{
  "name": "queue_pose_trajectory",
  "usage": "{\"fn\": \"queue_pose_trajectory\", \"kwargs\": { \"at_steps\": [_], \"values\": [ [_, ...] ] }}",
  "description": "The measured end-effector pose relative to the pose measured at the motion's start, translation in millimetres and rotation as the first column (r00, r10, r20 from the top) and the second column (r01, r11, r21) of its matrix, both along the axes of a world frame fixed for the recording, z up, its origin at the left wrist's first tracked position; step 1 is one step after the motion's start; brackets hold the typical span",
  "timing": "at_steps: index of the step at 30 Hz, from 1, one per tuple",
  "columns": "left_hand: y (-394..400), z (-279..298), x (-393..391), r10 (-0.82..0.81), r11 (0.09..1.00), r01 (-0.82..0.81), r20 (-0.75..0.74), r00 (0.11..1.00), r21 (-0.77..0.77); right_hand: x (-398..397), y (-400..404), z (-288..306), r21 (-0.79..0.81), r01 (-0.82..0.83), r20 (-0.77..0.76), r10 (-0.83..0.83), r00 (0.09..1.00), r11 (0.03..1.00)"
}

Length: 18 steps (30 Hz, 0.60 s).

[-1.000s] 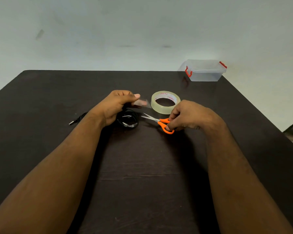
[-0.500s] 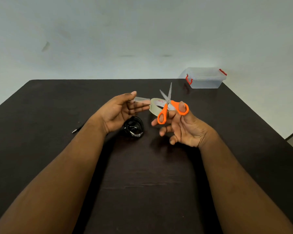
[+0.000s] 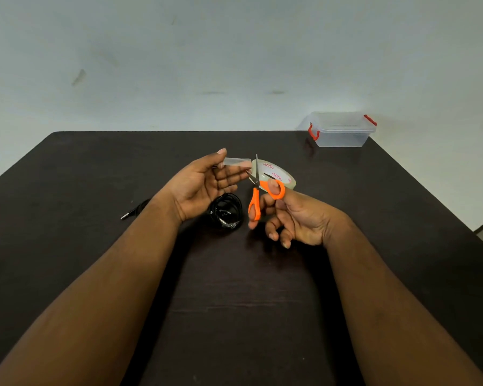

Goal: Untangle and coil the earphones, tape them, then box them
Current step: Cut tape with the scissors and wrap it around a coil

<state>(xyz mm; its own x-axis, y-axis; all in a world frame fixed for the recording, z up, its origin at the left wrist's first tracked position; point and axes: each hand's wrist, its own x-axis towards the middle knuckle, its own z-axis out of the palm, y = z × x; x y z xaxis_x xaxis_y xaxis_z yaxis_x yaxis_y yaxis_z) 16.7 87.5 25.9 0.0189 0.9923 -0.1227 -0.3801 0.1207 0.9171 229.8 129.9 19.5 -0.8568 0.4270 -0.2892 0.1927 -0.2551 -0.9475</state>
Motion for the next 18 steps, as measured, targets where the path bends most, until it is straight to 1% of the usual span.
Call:
{"fn": "queue_pose_trajectory", "kwargs": {
  "at_steps": [2,6,15,18],
  "values": [
    [-3.1,2.6,3.0,0.007,1.000,-0.007,-0.001,1.000,0.002,-1.0,0.3,-0.3,0.011,0.022,-0.006,-0.022,1.000,1.000],
    [-3.8,2.2,1.1,0.026,1.000,-0.026,0.052,0.998,-0.008,1.2,1.2,-0.1,0.019,0.029,-0.015,-0.029,0.999,0.999],
    [-2.9,-0.6,-1.4,0.023,1.000,-0.023,0.067,0.998,0.003,-1.7,-0.8,-1.6,0.021,0.047,-0.048,-0.046,0.998,0.999],
    [-2.2,-1.7,-1.8,0.022,1.000,-0.022,0.114,0.993,-0.005,-1.7,-0.3,-2.7,0.021,0.050,-0.047,-0.049,0.998,0.999]
  ]
}}
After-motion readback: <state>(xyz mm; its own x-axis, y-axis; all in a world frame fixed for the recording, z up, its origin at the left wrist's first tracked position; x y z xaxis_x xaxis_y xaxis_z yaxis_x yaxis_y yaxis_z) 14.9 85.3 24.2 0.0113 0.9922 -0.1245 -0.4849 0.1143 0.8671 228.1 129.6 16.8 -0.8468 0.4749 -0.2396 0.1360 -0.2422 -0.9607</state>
